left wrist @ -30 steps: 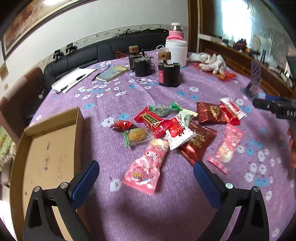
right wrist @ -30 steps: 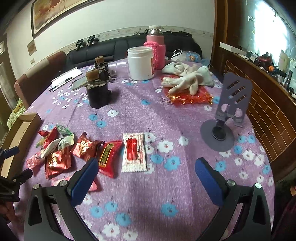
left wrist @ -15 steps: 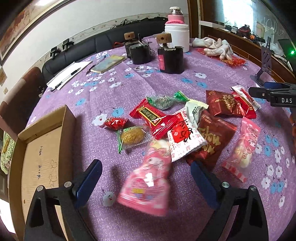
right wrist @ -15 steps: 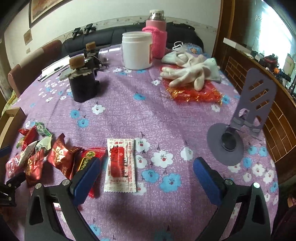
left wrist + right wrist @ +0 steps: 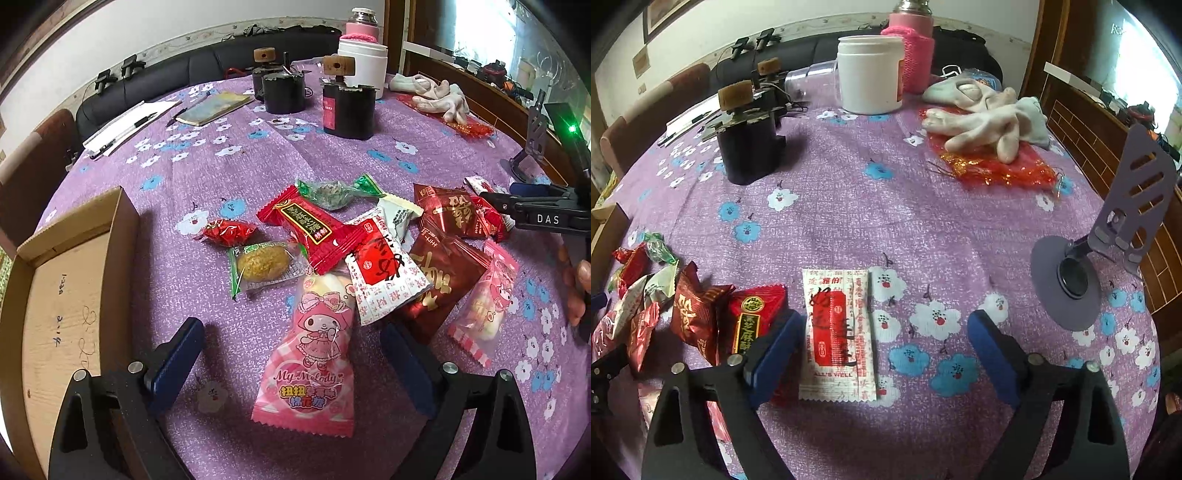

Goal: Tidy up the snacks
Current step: 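Move both grippers toward the snack pile, left toward the pink candy, then grasp the pink candy with the left gripper while the right grasps the red-white packet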

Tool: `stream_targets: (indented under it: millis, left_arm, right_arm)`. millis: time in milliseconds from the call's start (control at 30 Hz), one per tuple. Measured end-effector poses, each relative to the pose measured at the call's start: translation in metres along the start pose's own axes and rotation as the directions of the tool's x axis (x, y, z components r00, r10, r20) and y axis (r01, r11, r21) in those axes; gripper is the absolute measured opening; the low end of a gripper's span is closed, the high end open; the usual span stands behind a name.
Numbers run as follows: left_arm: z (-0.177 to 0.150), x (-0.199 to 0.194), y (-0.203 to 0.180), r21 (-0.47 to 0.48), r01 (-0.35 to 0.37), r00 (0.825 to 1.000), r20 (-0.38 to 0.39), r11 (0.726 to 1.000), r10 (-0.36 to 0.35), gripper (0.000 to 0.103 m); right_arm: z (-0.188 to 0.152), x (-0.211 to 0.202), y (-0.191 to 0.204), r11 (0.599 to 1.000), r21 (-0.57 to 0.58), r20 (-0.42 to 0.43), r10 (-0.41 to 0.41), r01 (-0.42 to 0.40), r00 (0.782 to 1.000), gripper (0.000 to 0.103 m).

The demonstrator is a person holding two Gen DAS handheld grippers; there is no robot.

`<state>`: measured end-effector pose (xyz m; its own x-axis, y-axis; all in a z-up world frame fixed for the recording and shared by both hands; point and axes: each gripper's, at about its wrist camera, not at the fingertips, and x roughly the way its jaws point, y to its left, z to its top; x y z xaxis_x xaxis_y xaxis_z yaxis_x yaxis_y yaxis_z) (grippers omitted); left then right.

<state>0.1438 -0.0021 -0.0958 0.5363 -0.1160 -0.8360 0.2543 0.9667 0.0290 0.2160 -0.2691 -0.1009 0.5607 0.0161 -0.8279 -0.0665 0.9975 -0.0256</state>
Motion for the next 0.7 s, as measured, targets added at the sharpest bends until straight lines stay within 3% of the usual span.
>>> stream_targets:
  millis: [200,700]
  left_arm:
    - [0.0018,-0.0008,0.0017,-0.024,0.02,1.0,-0.005,1.0,-0.02,0.089]
    - [0.0043,-0.0001,-0.0015,-0.036,0.023,1.0,-0.015,0.999,-0.024,0.088]
  right_arm:
    - [0.0009,-0.002,0.002,1.0,0.004,0.009,0.016,-0.016,1.0,0.077]
    - [-0.0005,-0.0029,0.0002,1.0,0.011,0.018,0.023,-0.023,1.0,0.074]
